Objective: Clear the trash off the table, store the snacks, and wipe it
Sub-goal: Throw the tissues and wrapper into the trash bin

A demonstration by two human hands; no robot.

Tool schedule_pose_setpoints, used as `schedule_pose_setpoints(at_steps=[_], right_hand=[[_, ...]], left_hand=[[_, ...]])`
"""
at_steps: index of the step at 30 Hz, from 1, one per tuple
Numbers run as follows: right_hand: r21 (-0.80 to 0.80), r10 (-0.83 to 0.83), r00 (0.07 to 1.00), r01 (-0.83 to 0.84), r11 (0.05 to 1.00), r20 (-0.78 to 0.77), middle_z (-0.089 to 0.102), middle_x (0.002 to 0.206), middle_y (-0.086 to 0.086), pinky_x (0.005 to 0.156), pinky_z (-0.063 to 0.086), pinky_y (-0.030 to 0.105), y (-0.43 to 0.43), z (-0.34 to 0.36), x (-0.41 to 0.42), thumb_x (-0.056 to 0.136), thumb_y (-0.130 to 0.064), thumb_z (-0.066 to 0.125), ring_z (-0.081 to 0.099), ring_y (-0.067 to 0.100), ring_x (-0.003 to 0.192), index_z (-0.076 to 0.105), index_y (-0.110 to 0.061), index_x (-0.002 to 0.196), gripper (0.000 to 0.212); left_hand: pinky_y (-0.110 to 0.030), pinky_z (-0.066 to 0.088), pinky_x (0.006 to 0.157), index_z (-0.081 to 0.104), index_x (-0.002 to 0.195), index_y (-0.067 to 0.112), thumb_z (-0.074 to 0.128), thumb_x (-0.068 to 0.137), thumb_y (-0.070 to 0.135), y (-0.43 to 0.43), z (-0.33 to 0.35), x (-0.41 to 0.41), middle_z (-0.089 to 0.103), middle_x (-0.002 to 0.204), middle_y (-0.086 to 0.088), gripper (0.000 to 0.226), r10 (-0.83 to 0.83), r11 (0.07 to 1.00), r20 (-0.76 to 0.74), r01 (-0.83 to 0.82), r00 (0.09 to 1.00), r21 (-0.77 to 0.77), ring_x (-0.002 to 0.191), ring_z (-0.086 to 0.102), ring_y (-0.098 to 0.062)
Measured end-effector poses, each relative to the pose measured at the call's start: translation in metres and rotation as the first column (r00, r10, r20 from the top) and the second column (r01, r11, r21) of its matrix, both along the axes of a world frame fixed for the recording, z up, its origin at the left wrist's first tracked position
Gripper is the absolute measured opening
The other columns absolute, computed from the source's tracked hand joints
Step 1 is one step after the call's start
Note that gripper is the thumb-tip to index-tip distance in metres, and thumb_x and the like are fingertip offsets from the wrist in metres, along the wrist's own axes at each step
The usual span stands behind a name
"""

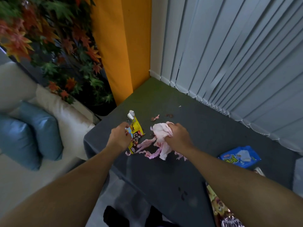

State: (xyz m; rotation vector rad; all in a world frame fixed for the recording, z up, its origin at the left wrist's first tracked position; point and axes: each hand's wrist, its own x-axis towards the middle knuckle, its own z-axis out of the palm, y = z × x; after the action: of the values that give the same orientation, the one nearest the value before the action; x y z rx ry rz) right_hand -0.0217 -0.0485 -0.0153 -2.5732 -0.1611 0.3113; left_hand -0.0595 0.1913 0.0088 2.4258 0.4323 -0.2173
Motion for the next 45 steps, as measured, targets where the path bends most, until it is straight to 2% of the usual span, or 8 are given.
schedule_pose_setpoints(at_steps=[8,19,24,27,32,36,39,45], right_hand=[[-0.027,-0.107,0.994,0.107,0.994,0.014,0.057,0.113,0.007,0.092,0.046,0.035,-0.023,0.020,-0.004,0.080,-0.019,0.060,0.056,0.029,0.107,0.059,-0.015,0.130,0.050],[0.048,-0.083,0.997,0.083,0.995,0.006,0.061,0.073,-0.002,0.064,0.042,0.028,-0.038,0.026,-0.002,0.068,-0.021,0.056,0.058,0.024,0.071,0.049,-0.021,0.073,0.008],[-0.022,0.039,0.996,-0.041,0.999,-0.081,0.070,0.106,0.010,0.086,0.050,0.033,-0.027,0.009,-0.014,0.073,-0.014,0.063,0.065,0.029,0.101,0.069,-0.013,0.112,0.039],[-0.036,0.104,0.978,-0.113,0.993,-0.181,0.053,0.134,0.008,0.103,0.041,0.030,-0.022,-0.012,-0.020,0.079,-0.020,0.060,0.051,0.026,0.125,0.053,-0.013,0.140,0.062],[-0.187,0.267,0.919,-0.328,0.926,-0.290,0.022,0.160,0.002,0.118,0.026,0.039,-0.003,-0.048,-0.018,0.087,-0.025,0.063,0.019,0.028,0.146,0.038,-0.022,0.150,0.068],[-0.249,0.302,0.900,-0.385,0.889,-0.313,0.060,0.121,0.000,0.097,0.048,0.036,0.009,-0.067,-0.019,0.073,-0.033,0.073,0.054,0.025,0.120,0.062,-0.025,0.119,0.048],[-0.262,0.299,0.912,-0.372,0.890,-0.280,0.058,0.084,-0.006,0.072,0.052,0.029,0.010,-0.054,-0.024,0.056,-0.033,0.078,0.064,0.021,0.088,0.066,-0.028,0.098,0.044],[-0.091,0.179,0.971,-0.194,0.977,-0.156,0.061,0.095,-0.003,0.075,0.053,0.032,0.005,-0.020,-0.008,0.072,-0.024,0.063,0.063,0.022,0.087,0.067,-0.026,0.099,0.027]], left_hand=[[-0.047,0.055,0.082,0.036,0.128,0.041,0.047,0.086,0.008,-0.013,0.012,-0.005,0.061,0.105,-0.015,0.055,-0.059,0.997,-0.018,0.058,0.998,-0.052,0.090,0.061,-0.037],[-0.046,0.052,0.092,0.041,0.143,0.021,0.047,0.087,0.009,-0.031,0.022,0.011,0.061,0.125,-0.016,0.057,-0.124,0.992,-0.040,0.123,0.992,-0.021,0.110,0.059,-0.037],[-0.042,0.051,0.091,0.043,0.141,0.016,0.049,0.087,0.008,-0.032,0.008,0.006,0.061,0.122,-0.016,0.055,-0.145,0.989,-0.082,0.145,0.986,-0.005,0.109,0.059,-0.035],[-0.041,0.051,0.090,0.045,0.138,0.015,0.049,0.086,0.008,-0.029,-0.003,0.003,0.063,0.119,-0.015,0.053,-0.141,0.990,-0.103,0.142,0.985,-0.002,0.107,0.060,-0.034],[-0.040,0.051,0.085,0.043,0.136,0.016,0.049,0.087,0.010,-0.022,-0.020,-0.004,0.060,0.120,-0.014,0.050,-0.078,0.997,-0.149,0.077,0.986,-0.015,0.104,0.059,-0.034],[-0.039,0.047,0.087,0.038,0.142,0.013,0.050,0.089,0.011,-0.012,-0.025,-0.009,0.057,0.126,-0.016,0.055,-0.057,0.998,-0.143,0.057,0.988,-0.007,0.111,0.055,-0.035],[-0.037,0.048,0.081,0.041,0.138,0.013,0.050,0.088,0.009,-0.006,-0.022,-0.010,0.058,0.119,-0.013,0.052,-0.041,0.999,-0.142,0.038,0.989,-0.022,0.105,0.056,-0.031],[-0.041,0.051,0.084,0.045,0.131,0.012,0.051,0.088,0.010,0.005,-0.004,-0.007,0.061,0.115,-0.012,0.043,-0.029,1.000,-0.081,0.029,0.996,-0.002,0.103,0.058,-0.032]])
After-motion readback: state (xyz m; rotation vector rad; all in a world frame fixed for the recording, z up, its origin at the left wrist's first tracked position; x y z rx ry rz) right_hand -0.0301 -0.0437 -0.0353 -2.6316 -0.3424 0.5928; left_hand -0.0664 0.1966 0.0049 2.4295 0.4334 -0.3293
